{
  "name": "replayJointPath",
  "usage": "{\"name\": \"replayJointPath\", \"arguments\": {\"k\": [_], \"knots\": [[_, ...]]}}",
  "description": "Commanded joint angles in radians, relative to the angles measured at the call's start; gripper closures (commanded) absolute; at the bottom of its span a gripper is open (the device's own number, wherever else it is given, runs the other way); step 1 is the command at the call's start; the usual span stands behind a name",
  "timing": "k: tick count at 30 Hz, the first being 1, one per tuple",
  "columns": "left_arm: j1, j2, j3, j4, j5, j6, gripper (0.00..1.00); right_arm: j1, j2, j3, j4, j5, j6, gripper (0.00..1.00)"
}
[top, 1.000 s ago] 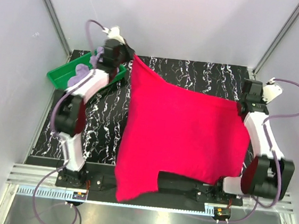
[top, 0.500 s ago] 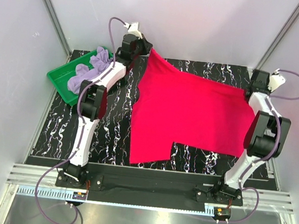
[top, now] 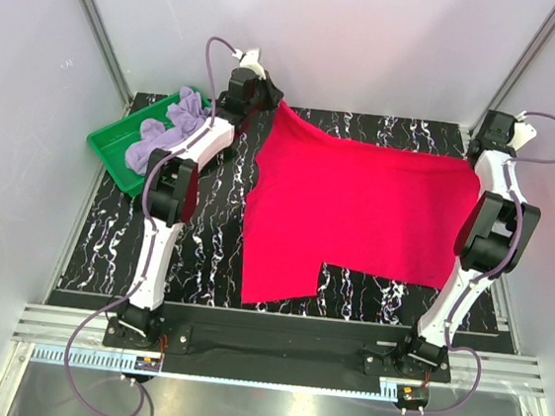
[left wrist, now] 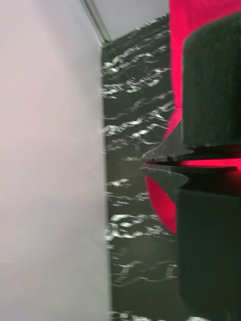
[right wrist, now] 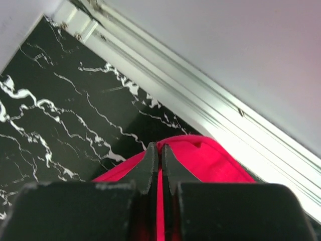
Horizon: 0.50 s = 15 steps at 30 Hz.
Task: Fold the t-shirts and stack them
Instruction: Fold the tshirt
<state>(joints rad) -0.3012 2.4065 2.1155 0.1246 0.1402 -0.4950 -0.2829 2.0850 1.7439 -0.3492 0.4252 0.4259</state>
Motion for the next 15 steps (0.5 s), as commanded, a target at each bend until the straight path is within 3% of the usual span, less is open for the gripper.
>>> {"name": "replayJointPath", "arguments": {"k": [1,15], "knots": [[-0.007,-0.160,-0.077,0.014,0.004,0.003,1.00,-0.006,0.007,0.057,-0.115,-0.054,0.000,1.00],[-0.038,-0.510,-0.413,-0.137,-0.033,-0.019,1.00,-0.055,0.000,0.088,-0.393,-0.198,0.066,1.00]]}}
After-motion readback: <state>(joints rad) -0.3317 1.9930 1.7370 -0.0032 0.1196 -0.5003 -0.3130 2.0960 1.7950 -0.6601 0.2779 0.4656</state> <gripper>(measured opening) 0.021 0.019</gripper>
